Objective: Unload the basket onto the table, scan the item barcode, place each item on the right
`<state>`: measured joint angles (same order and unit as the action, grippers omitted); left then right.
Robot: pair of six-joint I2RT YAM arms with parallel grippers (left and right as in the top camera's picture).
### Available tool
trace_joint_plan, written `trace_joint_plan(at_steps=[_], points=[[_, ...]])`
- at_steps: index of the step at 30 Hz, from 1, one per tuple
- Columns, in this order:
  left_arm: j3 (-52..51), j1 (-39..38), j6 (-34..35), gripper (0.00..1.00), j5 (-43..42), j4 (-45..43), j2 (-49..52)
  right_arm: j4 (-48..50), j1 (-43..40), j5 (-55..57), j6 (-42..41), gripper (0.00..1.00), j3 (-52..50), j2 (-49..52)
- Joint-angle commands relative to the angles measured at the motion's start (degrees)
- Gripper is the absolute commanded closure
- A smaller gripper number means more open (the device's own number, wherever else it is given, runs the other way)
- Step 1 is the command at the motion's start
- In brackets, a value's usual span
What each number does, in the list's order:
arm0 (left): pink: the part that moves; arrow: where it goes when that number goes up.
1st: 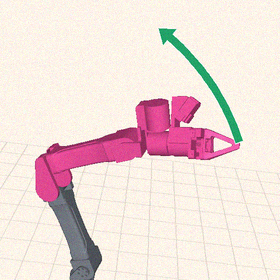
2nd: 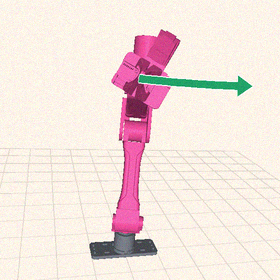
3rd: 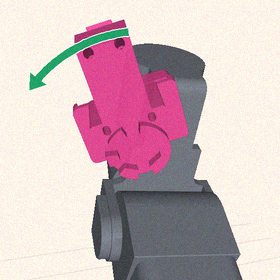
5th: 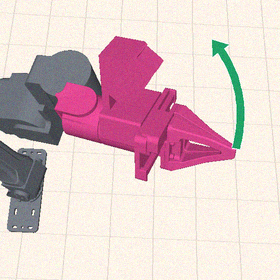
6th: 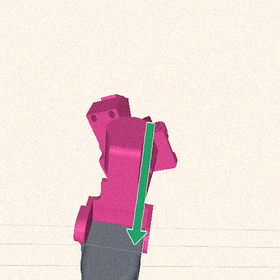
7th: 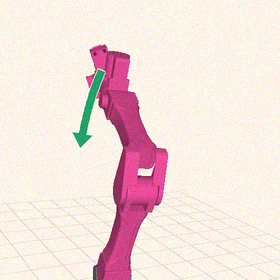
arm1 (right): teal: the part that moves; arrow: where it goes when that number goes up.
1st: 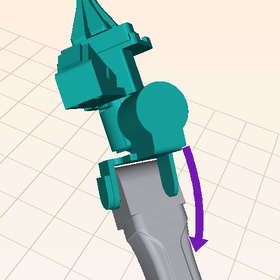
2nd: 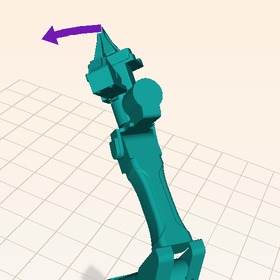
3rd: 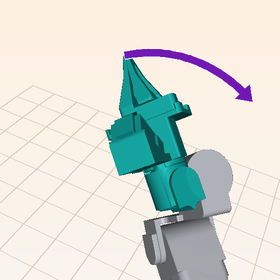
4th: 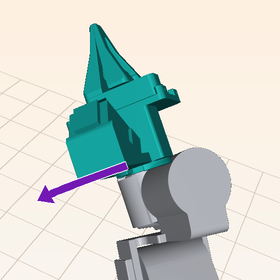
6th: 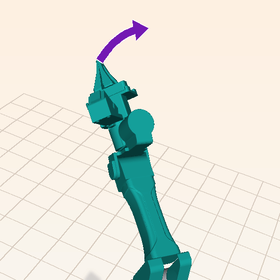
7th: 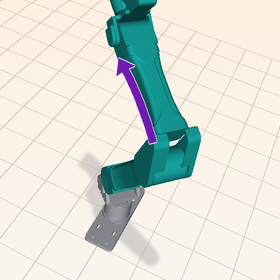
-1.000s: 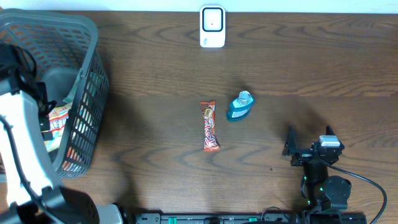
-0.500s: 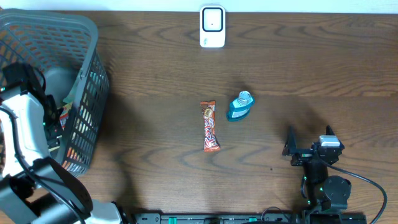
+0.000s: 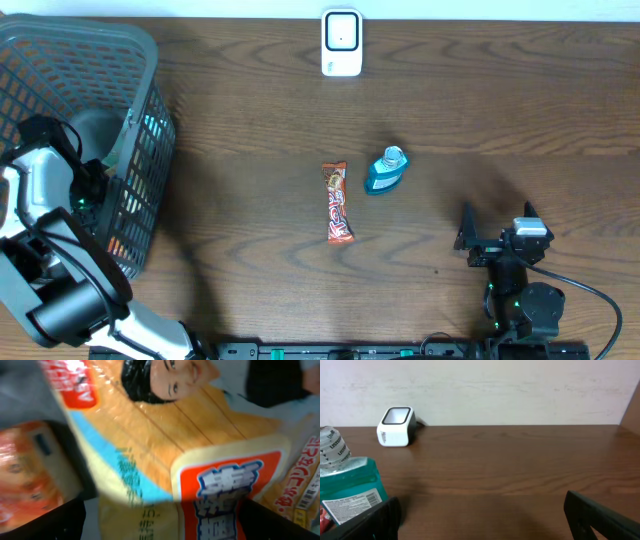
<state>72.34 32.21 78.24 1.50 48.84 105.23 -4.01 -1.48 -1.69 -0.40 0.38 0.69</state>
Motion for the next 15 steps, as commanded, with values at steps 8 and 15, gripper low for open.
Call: trace_joint_plan(at_steps=[8,15], points=[[-0.4,0.1,-0.7,0.36,-0.9,-1.8,8.2,-0.2,0.3,0.1,-0.6,0.01,-0.1,-0.3],[-0.9,0.1,-6.0,0.93,4.0,-0.5,10.4,-0.2,0.3,0.1,-0.6,0.01,-0.1,-0.3]])
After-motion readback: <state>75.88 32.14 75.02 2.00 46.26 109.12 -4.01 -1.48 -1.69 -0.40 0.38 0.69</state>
